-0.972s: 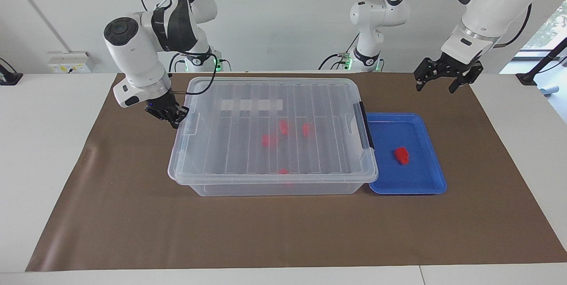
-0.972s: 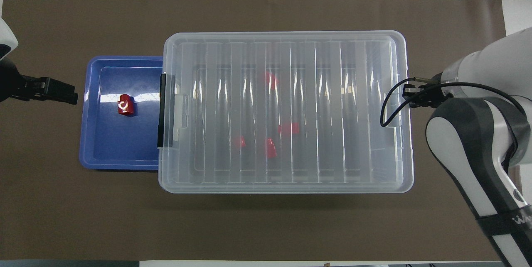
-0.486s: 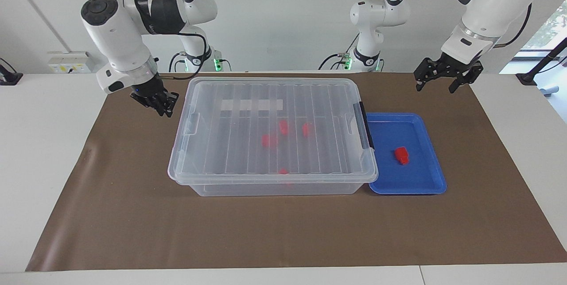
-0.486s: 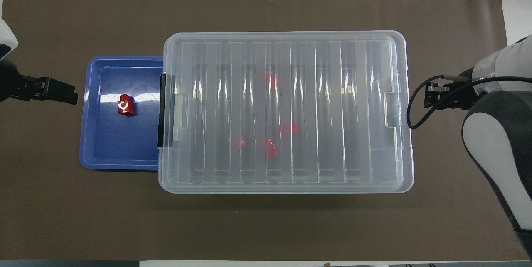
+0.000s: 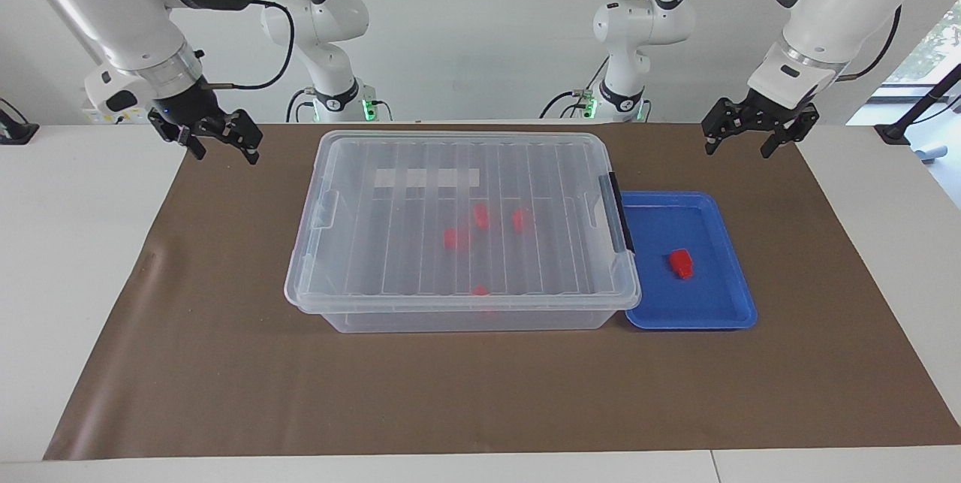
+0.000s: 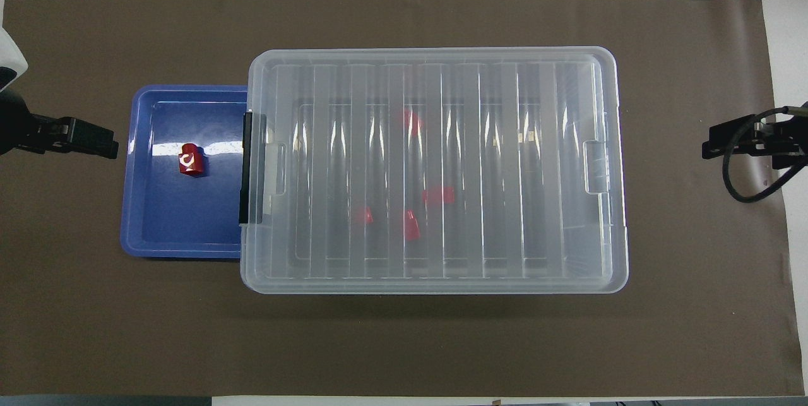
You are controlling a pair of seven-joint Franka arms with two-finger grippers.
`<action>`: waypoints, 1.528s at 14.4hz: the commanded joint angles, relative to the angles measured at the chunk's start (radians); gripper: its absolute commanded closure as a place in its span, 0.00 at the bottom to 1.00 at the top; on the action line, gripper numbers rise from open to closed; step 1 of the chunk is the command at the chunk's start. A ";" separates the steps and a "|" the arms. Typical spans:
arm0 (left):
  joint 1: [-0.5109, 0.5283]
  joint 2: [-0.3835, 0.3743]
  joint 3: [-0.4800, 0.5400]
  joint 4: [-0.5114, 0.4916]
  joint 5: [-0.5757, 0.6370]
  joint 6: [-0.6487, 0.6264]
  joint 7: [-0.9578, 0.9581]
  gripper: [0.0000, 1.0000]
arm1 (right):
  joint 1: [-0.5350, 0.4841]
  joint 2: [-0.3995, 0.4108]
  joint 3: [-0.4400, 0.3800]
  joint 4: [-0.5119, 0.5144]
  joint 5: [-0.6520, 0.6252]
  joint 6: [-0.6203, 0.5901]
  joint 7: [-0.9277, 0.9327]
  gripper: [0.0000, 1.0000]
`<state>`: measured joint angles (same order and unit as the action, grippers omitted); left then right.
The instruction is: Place red block in blue tray from box
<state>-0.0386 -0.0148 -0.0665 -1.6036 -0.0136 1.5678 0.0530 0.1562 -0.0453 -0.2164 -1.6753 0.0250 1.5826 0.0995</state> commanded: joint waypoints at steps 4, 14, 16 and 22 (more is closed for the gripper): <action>0.010 -0.008 -0.003 -0.006 -0.019 -0.012 -0.005 0.00 | -0.009 0.010 0.009 0.034 -0.014 -0.019 -0.049 0.00; 0.010 -0.008 -0.003 -0.007 -0.019 -0.012 -0.005 0.00 | -0.043 0.005 0.009 -0.001 -0.011 0.037 -0.075 0.00; 0.010 -0.008 -0.003 -0.006 -0.019 -0.011 -0.005 0.00 | -0.047 0.009 0.008 0.000 -0.010 0.039 -0.075 0.00; 0.010 -0.008 -0.003 -0.006 -0.019 -0.011 -0.005 0.00 | -0.047 -0.013 0.009 0.012 -0.011 -0.024 -0.084 0.00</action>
<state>-0.0386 -0.0147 -0.0665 -1.6036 -0.0136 1.5677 0.0530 0.1245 -0.0341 -0.2160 -1.6582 0.0016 1.5841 0.0466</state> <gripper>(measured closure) 0.000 0.000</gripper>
